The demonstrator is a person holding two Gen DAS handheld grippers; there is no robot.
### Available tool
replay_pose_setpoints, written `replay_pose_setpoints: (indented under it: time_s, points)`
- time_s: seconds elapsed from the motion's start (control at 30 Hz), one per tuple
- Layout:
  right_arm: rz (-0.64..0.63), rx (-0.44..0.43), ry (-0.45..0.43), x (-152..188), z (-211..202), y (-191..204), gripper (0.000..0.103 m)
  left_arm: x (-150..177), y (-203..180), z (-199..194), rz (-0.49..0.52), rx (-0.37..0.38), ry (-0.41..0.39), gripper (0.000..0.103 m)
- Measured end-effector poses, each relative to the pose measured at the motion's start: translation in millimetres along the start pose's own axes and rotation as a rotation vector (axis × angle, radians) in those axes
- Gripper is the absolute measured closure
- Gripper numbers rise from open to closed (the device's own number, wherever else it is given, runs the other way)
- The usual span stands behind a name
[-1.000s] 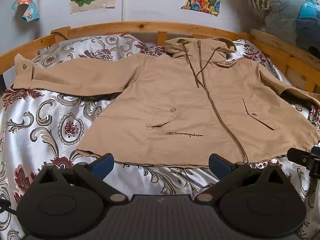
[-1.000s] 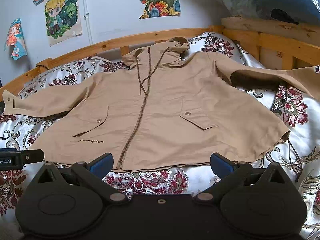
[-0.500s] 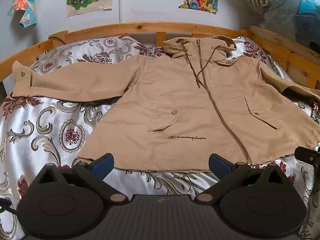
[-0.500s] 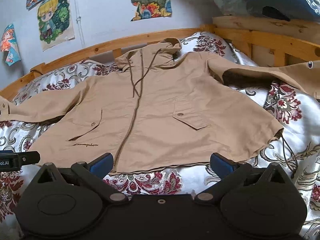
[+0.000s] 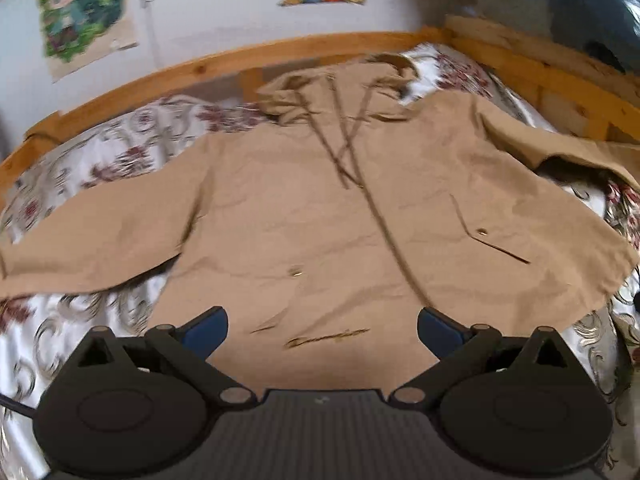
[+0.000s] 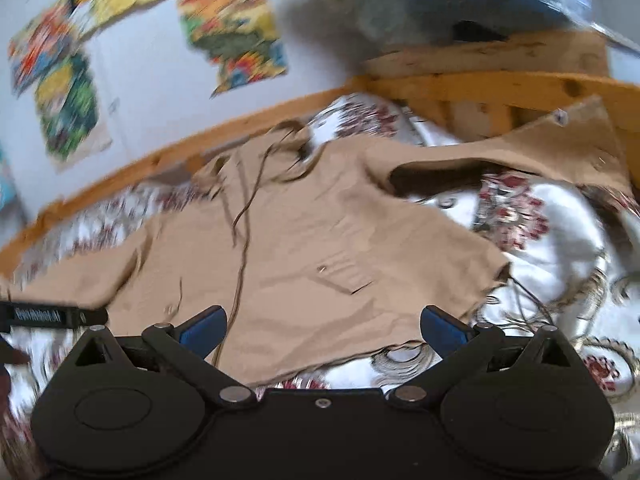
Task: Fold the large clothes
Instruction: 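Reach the right tool to the jacket sleeve cuff and close on it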
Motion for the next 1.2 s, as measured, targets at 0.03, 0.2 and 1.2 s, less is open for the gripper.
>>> replay_pose_setpoints:
  time_s: [0.03, 0.2, 1.2]
  points:
    - [0.035, 0.006, -0.013, -4, -1, -7, 0.001, -5, -7, 4, 0.018, 0.010, 0.019, 0.001]
    - [0.162, 0.047, -0.099, -24, 4, -44, 0.000, -26, -36, 18, 0.067, 0.043, 0.083, 0.001]
    - [0.460, -0.135, -0.189, -101, 119, -162, 0.000, -39, -106, 51, 0.192, 0.069, 0.047, 0.001]
Point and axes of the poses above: each gripper's, at about its wrist camera, not at the fingertips, and z roughly the way its jaws point, y to its left, x to its underside, the point moved 4 cm from there along z, roughly the way its jaws point, and after that the axes turned 2 degrees about y, right-handed, at the moved point
